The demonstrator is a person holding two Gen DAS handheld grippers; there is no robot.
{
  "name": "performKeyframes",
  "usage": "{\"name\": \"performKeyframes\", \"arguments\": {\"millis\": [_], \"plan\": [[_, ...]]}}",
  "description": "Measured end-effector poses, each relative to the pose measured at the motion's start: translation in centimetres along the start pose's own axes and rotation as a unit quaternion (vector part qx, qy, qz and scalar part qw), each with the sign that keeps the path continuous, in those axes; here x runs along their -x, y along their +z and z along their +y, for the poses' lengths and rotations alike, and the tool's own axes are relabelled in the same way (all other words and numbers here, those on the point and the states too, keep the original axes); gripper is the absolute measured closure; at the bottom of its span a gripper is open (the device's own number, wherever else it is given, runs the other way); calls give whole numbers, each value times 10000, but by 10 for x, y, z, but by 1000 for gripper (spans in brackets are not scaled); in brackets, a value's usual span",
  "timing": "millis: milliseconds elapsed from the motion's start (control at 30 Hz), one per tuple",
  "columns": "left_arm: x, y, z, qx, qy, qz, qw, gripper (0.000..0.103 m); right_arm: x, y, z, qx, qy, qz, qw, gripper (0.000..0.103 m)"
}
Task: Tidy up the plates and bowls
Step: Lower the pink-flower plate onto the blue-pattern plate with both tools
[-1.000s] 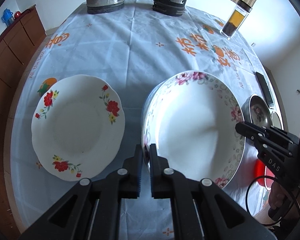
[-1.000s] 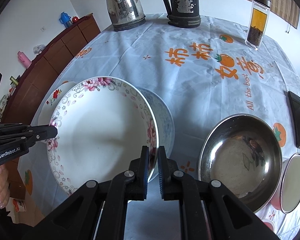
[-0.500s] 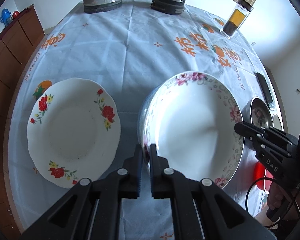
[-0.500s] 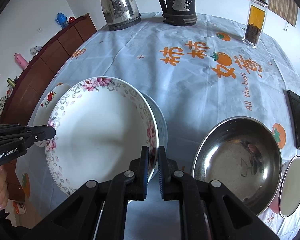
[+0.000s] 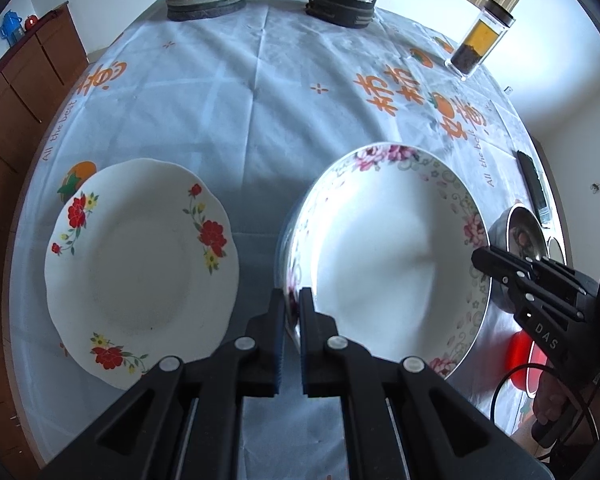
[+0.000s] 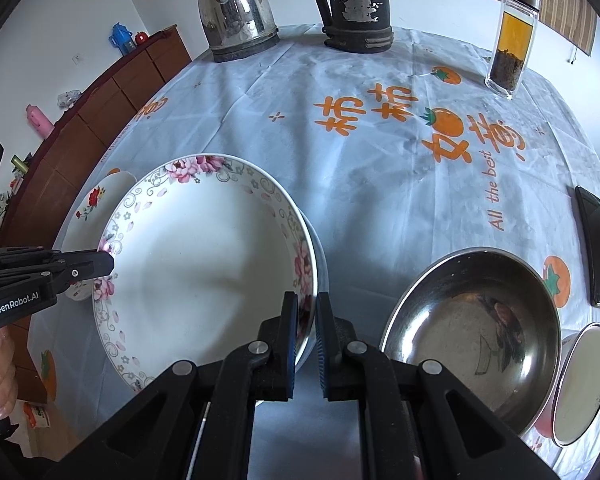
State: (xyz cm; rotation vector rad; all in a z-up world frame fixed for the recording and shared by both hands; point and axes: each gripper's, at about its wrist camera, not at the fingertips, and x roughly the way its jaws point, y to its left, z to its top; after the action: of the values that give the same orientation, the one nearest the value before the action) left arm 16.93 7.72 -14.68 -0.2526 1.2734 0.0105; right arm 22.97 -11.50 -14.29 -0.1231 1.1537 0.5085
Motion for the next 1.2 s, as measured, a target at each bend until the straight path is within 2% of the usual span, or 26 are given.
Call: {"name": "performKeyframes", "arguments": {"millis": [1200], "plan": [[-21, -1, 3, 19, 68, 84, 9999, 100, -17, 4, 3, 176, -209, 110, 9996, 94]]}}
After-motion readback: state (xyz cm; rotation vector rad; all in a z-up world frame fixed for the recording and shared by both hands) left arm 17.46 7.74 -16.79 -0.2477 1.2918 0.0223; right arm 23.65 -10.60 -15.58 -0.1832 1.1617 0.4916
